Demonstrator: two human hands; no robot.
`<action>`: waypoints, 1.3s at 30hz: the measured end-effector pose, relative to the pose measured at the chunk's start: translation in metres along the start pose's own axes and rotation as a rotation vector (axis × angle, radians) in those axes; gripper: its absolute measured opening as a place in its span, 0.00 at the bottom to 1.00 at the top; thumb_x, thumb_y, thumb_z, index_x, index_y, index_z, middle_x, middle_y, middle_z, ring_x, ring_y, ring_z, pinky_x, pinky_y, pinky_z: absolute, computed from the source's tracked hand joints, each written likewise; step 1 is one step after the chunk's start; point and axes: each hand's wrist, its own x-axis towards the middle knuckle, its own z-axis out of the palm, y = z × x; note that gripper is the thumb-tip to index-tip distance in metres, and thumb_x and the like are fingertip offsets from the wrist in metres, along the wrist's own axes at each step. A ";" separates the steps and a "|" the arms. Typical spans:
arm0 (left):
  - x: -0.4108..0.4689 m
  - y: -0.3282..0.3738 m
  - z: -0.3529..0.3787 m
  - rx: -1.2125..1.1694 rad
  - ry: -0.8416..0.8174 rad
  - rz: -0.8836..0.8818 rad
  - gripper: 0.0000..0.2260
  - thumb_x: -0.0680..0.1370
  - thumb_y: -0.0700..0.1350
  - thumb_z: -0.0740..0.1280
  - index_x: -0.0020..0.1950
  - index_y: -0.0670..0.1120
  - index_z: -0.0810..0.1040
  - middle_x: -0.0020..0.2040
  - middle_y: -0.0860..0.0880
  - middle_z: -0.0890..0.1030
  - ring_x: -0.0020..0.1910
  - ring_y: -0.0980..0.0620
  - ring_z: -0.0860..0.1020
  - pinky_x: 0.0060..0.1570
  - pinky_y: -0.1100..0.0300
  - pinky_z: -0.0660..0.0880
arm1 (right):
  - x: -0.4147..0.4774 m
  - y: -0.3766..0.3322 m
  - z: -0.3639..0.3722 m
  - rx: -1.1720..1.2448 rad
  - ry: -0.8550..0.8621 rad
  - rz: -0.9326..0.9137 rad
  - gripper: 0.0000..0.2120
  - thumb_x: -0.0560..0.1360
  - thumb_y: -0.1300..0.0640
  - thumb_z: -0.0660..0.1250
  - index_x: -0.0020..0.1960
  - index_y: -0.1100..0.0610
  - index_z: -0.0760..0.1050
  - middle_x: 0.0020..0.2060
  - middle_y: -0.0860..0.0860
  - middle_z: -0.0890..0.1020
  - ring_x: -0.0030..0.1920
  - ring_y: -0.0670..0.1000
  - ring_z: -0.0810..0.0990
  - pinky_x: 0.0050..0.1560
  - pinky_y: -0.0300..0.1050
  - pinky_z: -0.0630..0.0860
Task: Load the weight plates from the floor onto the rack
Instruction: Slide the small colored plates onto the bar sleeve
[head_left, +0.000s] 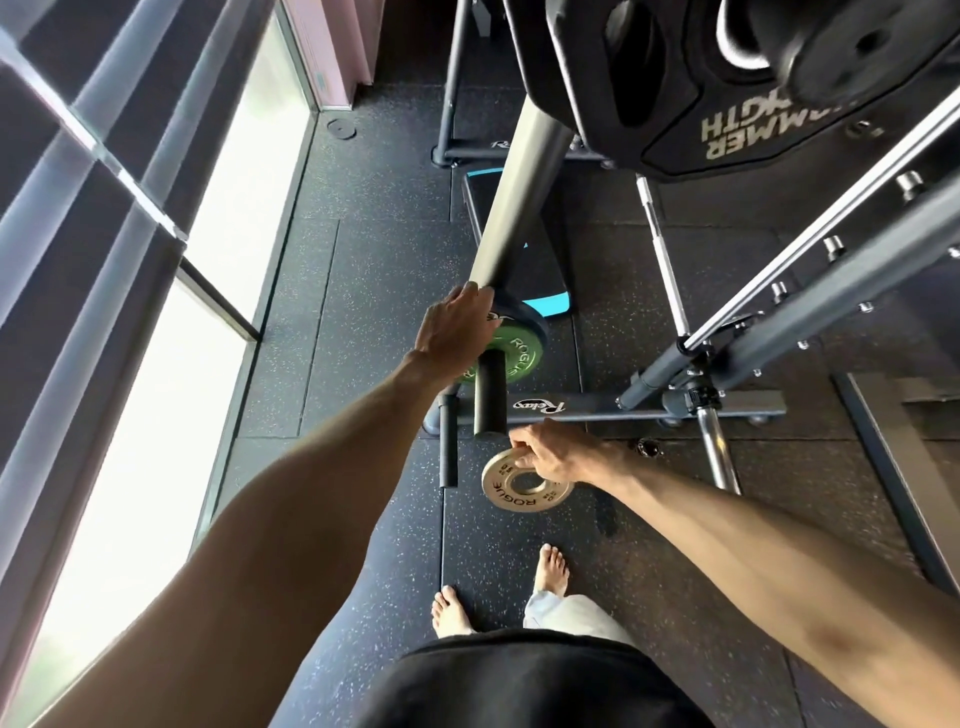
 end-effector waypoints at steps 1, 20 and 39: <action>-0.006 -0.002 0.000 -0.030 0.018 -0.024 0.10 0.81 0.48 0.62 0.55 0.42 0.74 0.52 0.42 0.80 0.51 0.40 0.80 0.47 0.47 0.77 | -0.001 -0.002 -0.001 0.029 0.037 -0.012 0.02 0.80 0.57 0.65 0.53 0.54 0.74 0.45 0.54 0.82 0.41 0.52 0.83 0.43 0.49 0.83; -0.086 -0.037 0.033 -0.367 -0.909 -0.312 0.17 0.78 0.41 0.68 0.67 0.44 0.76 0.55 0.42 0.84 0.44 0.47 0.86 0.46 0.50 0.83 | -0.008 -0.027 -0.004 0.225 0.573 -0.049 0.09 0.81 0.53 0.65 0.54 0.58 0.77 0.49 0.50 0.74 0.43 0.48 0.77 0.41 0.36 0.78; -0.104 -0.016 0.050 -0.374 -0.201 -0.606 0.24 0.71 0.58 0.75 0.49 0.38 0.78 0.40 0.41 0.83 0.36 0.43 0.81 0.35 0.52 0.77 | 0.002 -0.021 0.002 0.338 0.795 0.402 0.28 0.72 0.35 0.69 0.50 0.60 0.68 0.35 0.49 0.76 0.31 0.46 0.74 0.29 0.39 0.71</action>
